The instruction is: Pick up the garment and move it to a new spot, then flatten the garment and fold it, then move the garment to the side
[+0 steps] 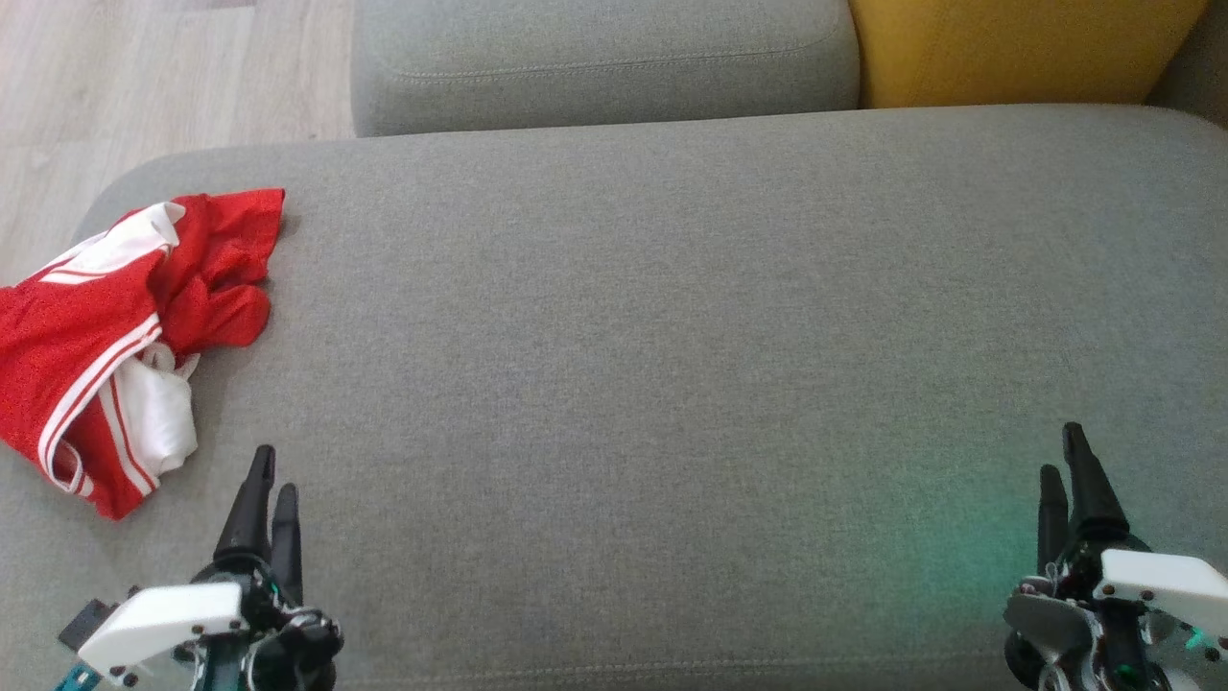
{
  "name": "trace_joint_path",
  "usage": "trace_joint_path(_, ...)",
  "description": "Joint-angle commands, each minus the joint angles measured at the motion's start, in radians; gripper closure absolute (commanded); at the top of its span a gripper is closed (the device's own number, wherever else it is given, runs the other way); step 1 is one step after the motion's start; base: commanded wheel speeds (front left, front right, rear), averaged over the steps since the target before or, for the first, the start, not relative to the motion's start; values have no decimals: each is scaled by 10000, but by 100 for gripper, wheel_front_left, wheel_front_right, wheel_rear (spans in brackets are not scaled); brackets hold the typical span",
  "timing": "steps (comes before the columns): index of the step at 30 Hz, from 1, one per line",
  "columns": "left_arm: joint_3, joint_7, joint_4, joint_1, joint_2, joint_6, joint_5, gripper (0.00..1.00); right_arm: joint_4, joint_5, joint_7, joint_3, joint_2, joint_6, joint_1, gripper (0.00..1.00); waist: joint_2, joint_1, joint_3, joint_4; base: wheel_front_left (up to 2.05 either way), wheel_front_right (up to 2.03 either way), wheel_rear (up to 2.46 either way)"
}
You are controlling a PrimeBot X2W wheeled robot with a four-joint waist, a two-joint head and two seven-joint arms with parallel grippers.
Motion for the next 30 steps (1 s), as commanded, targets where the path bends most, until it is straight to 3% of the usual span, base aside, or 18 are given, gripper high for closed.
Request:
trace_joint_path(1,47,-84,-418,-625,137,-22,178,0,-410,-124,-111,107,-152,-1,-588,0,0,0,1,4,0,0,0)
trace_joint_path(14,-58,-555,-813,-903,310,-30,1969,0,-721,-1962,-524,374,-444,-2,-908,0,0,0,-13,29,0,0,0)
trace_joint_path(30,-482,-1053,-1592,-852,450,105,5895,0,-1454,-5816,-724,667,-450,-3,-766,0,0,0,-79,67,0,0,0)
